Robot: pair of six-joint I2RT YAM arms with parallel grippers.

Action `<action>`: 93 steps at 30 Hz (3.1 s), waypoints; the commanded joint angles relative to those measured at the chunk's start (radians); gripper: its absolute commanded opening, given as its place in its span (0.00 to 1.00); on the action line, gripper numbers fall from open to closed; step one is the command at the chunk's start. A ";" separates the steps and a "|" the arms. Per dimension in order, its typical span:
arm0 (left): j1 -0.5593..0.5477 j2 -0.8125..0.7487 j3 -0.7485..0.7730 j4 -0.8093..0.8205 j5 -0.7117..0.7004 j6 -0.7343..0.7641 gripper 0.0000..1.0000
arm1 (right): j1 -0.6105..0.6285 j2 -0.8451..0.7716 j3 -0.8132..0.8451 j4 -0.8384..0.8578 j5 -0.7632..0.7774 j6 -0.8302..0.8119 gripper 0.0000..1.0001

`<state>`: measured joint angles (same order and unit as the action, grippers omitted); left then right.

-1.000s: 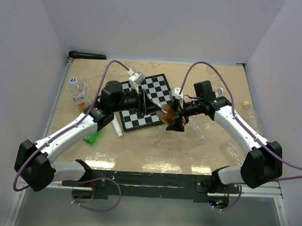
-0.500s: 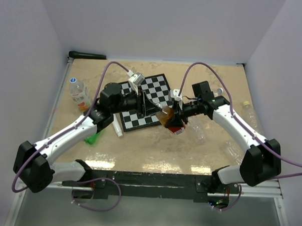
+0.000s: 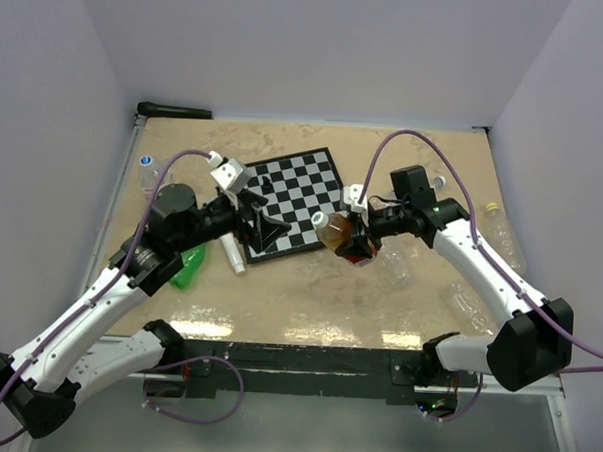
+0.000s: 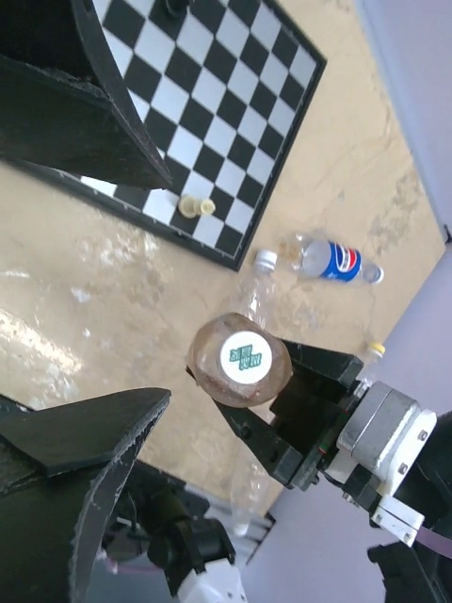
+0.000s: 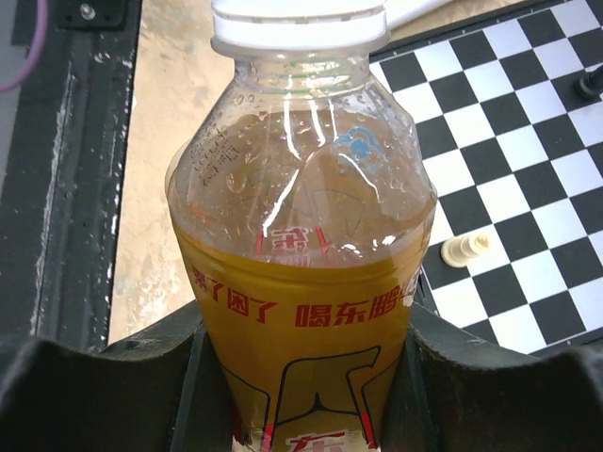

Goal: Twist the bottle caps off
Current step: Unscrew the bottle cap from the plastic bottle.

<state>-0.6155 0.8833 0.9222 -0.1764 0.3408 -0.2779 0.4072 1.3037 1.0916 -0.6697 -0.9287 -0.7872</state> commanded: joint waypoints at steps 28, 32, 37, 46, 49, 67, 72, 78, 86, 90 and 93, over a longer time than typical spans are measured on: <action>-0.026 0.057 -0.125 0.253 0.308 0.246 0.81 | -0.001 -0.100 -0.091 0.004 0.076 -0.159 0.08; -0.049 0.100 -0.125 0.307 0.308 0.224 0.73 | -0.001 -0.098 -0.091 0.001 0.074 -0.159 0.08; -0.075 0.157 -0.102 0.360 0.264 0.206 0.69 | -0.001 -0.084 -0.090 -0.010 0.073 -0.167 0.08; -0.096 0.247 -0.022 0.371 0.280 0.226 0.64 | -0.001 -0.078 -0.090 -0.011 0.071 -0.167 0.08; -0.099 0.261 -0.014 0.371 0.309 0.229 0.59 | -0.001 -0.075 -0.088 -0.013 0.071 -0.168 0.08; -0.115 0.306 0.009 0.387 0.365 0.203 0.35 | -0.001 -0.066 -0.088 -0.014 0.065 -0.165 0.08; -0.115 0.329 0.035 0.338 0.354 0.180 0.07 | -0.001 -0.066 -0.087 -0.014 0.064 -0.164 0.08; -0.115 0.315 0.050 0.265 0.192 0.028 0.00 | -0.001 -0.070 -0.088 -0.010 0.070 -0.150 0.08; -0.115 0.278 0.124 -0.021 -0.224 -0.579 0.00 | -0.001 -0.064 -0.090 0.016 0.087 -0.113 0.08; -0.115 0.290 0.144 -0.029 -0.217 -0.659 0.00 | -0.001 -0.064 -0.088 0.018 0.088 -0.104 0.07; -0.115 0.292 0.150 -0.021 -0.230 -0.644 0.00 | -0.001 -0.069 -0.090 0.022 0.091 -0.096 0.07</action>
<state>-0.7586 1.1820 1.0191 -0.1738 0.2592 -0.8284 0.4114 1.2449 1.0031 -0.6132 -0.8268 -0.8772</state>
